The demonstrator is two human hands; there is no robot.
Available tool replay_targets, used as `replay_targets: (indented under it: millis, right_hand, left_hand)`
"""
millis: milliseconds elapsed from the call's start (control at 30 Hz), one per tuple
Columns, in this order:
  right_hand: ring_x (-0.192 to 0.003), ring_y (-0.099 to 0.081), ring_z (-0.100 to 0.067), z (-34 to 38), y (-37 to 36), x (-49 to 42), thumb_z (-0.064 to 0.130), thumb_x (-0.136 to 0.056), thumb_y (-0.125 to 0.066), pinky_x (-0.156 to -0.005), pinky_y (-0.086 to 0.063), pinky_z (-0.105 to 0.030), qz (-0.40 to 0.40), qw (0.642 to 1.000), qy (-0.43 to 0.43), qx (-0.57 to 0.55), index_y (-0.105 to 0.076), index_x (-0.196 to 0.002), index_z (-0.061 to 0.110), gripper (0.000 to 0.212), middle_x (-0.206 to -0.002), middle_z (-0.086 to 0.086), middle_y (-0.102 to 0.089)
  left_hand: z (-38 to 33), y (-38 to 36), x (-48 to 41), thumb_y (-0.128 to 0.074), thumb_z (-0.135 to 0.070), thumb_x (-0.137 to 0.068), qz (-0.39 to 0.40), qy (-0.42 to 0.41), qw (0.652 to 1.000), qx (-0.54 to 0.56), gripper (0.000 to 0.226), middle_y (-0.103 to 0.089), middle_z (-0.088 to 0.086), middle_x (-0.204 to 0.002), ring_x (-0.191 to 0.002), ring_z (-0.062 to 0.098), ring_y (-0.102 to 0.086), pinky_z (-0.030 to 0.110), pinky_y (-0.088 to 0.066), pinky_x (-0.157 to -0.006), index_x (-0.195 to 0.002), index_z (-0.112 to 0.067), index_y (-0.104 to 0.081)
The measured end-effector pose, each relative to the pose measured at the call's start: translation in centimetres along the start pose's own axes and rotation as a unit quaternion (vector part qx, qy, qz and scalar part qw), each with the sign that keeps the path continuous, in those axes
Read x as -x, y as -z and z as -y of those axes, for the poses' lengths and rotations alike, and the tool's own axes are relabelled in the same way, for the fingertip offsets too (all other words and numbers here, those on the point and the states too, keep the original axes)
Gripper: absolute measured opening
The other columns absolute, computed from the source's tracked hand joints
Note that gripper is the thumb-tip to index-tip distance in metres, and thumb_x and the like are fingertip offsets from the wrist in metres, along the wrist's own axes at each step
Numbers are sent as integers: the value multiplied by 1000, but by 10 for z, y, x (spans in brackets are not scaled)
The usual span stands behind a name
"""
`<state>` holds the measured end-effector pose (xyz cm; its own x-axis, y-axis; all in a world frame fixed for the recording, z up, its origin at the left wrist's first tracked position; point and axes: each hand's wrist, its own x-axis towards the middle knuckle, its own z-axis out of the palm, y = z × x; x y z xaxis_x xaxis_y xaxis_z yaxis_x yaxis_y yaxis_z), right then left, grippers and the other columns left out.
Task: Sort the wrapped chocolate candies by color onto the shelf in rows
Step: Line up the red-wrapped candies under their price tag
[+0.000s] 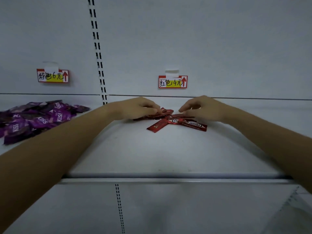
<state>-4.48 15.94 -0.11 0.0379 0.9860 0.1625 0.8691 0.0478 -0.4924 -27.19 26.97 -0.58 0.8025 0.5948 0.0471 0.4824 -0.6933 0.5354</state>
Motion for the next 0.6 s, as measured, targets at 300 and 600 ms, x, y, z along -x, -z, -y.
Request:
replay_targets:
  millis: [300,600]
  right_hand:
    - [-115,-43,0,-6,-4,2,41,-91,-55,-89,-29,-9,42,997,42,41,-58,-128,30,38,-121,18,-49]
    - [-97,-60,-7,-9,3,5,34,-93,-54,-82,-43,-21,27,998,45,22,-70,-98,27,19,-100,13,-66]
  left_hand:
    - [-7,2,3,-50,-40,-95,84,40,994,-58,55,-19,-17,-156,-143,5,-16,27,-11,-116,-146,-36,-29]
    - [-5,1,6,-54,-35,-94,62,14,998,24,30,-46,-19,-141,-129,-2,-41,19,-27,-107,-122,-30,-63]
